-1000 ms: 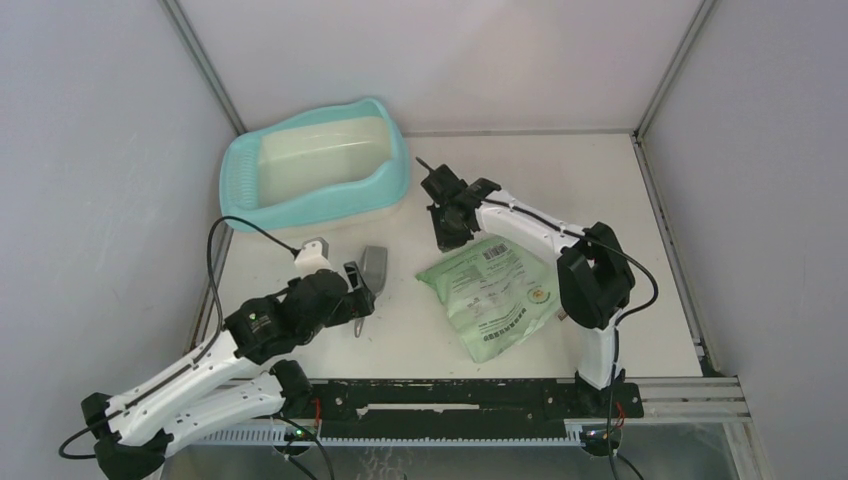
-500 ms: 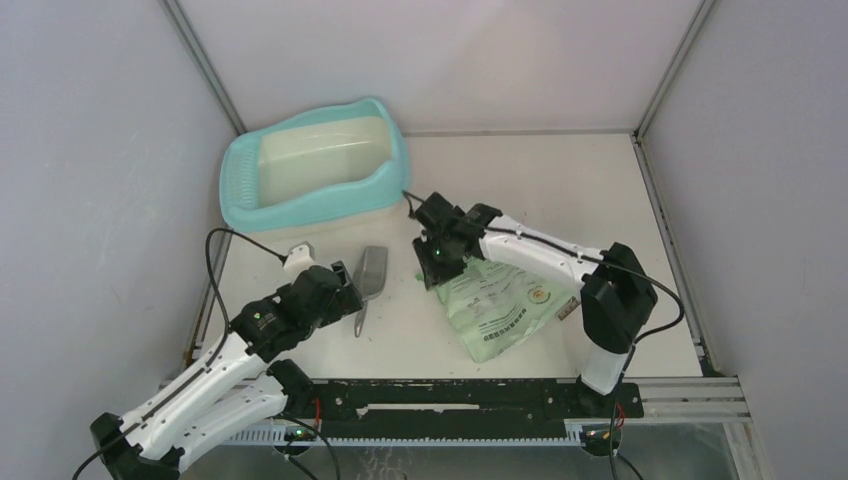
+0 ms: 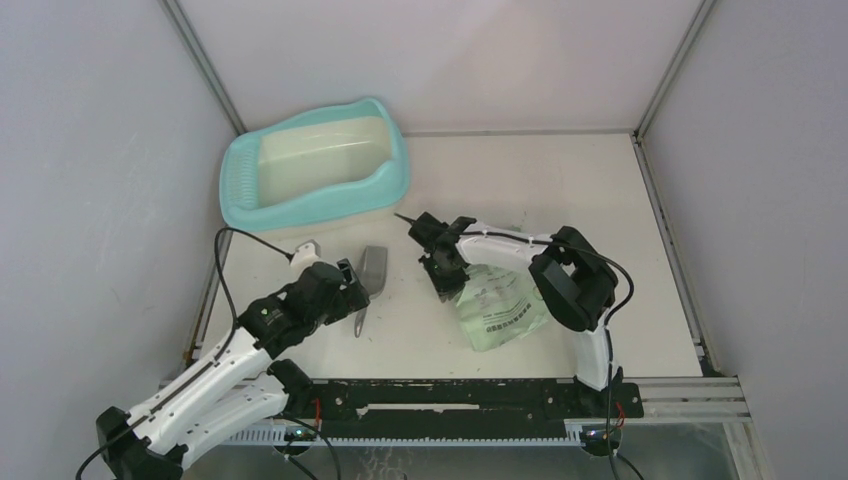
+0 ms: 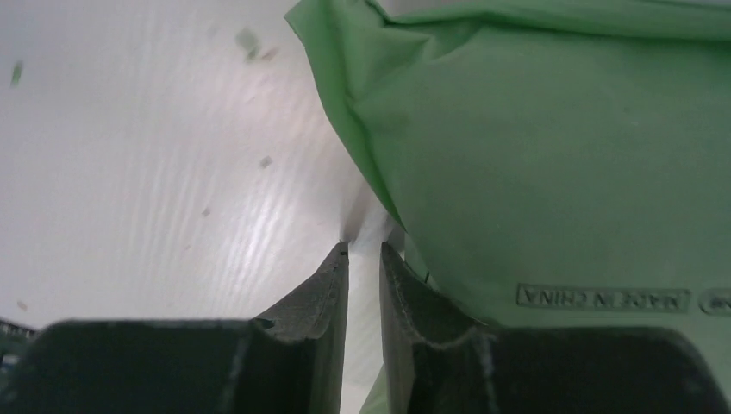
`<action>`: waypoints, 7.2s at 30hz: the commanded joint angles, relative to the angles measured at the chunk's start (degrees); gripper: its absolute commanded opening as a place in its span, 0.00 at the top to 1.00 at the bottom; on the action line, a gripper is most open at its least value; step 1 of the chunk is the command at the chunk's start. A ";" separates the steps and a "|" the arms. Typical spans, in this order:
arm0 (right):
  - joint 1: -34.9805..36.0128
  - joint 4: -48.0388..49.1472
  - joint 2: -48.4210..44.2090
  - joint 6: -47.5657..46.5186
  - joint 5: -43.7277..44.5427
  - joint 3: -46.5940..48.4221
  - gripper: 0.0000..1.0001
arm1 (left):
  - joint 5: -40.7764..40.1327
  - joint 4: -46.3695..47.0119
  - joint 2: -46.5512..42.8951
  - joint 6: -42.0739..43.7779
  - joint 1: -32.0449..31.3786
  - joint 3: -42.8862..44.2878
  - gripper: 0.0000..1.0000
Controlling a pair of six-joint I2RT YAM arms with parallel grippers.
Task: Fill the litter box with clean litter
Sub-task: Adjust the cat litter bag at the center of the board, then pick up the spatula from the center of the board.
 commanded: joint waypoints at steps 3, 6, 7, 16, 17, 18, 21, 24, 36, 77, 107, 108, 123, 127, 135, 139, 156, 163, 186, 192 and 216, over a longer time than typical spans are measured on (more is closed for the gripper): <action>-7.05 2.24 -2.21 -1.17 7.91 5.64 0.71 | 0.75 3.40 1.60 0.79 1.80 -0.28 0.00; -6.24 5.06 -5.41 -1.11 0.16 6.03 0.59 | 0.34 2.79 0.83 0.84 1.87 0.32 0.00; -5.64 6.19 -6.52 -0.20 -2.44 6.01 0.55 | 0.11 2.38 0.24 0.77 1.96 0.54 0.00; 1.79 5.39 0.51 11.44 -7.64 17.64 0.30 | -3.40 -4.18 -5.81 0.83 2.13 3.97 0.00; 2.18 5.82 1.64 12.63 -8.16 18.59 0.30 | -3.40 -4.65 -6.15 0.90 2.15 4.14 0.00; 2.47 6.34 2.62 14.01 -8.54 19.14 0.30 | -3.48 -5.09 -6.55 0.93 2.10 4.17 0.00; 3.14 7.86 5.03 17.33 -9.34 20.35 0.29 | -3.56 -6.25 -8.16 0.87 2.21 3.85 0.00; 3.73 5.66 7.55 18.98 -7.06 22.74 0.29 | -2.86 -6.56 -10.16 0.84 2.19 3.41 0.00; 4.97 3.23 14.00 24.51 -1.90 28.55 0.30 | -1.10 -7.69 -14.36 0.96 2.24 2.51 0.00; -7.00 8.39 -31.75 32.14 -9.97 -2.62 1.00 | 14.20 20.10 -7.88 14.09 -1.48 8.96 0.00; -25.12 1.80 -61.11 70.02 -7.95 -16.44 1.00 | 37.58 71.38 15.17 7.09 -9.98 8.56 0.00; -25.18 1.94 -61.11 70.53 -9.07 -16.48 1.00 | 38.18 71.35 15.94 7.69 -10.27 8.91 0.00; -22.94 2.09 -60.80 75.97 -11.46 -16.42 1.00 | 28.52 64.03 18.27 12.38 -14.13 12.79 0.01; -21.59 2.84 -59.79 76.74 -11.28 -16.46 1.00 | 28.07 63.77 18.82 12.23 -14.23 14.08 0.07; -21.18 5.18 -58.84 77.29 -11.96 -16.49 1.00 | 28.78 61.91 20.21 12.47 -14.26 16.26 0.27; -21.26 5.85 -58.74 77.95 -12.66 -16.41 1.00 | 29.21 60.86 20.70 12.58 -14.26 16.59 0.44; -18.19 4.73 -60.49 79.39 -9.87 -16.47 1.00 | 27.48 60.57 21.41 12.53 -14.55 17.85 0.68; -15.38 4.17 -61.54 80.06 -6.73 -16.45 1.00 | 25.72 59.31 21.32 12.53 -14.53 17.89 0.86; -7.29 3.61 -60.50 81.51 -0.31 -16.43 1.00 | 19.55 56.40 20.65 12.35 -14.57 16.86 0.45; -7.11 3.25 -60.36 81.76 0.10 -16.42 1.00 | 19.49 56.66 20.36 12.46 -14.53 16.42 0.65; -10.45 2.15 -62.33 88.03 5.29 -16.43 1.00 | 19.00 60.06 18.18 11.12 -15.03 12.92 0.40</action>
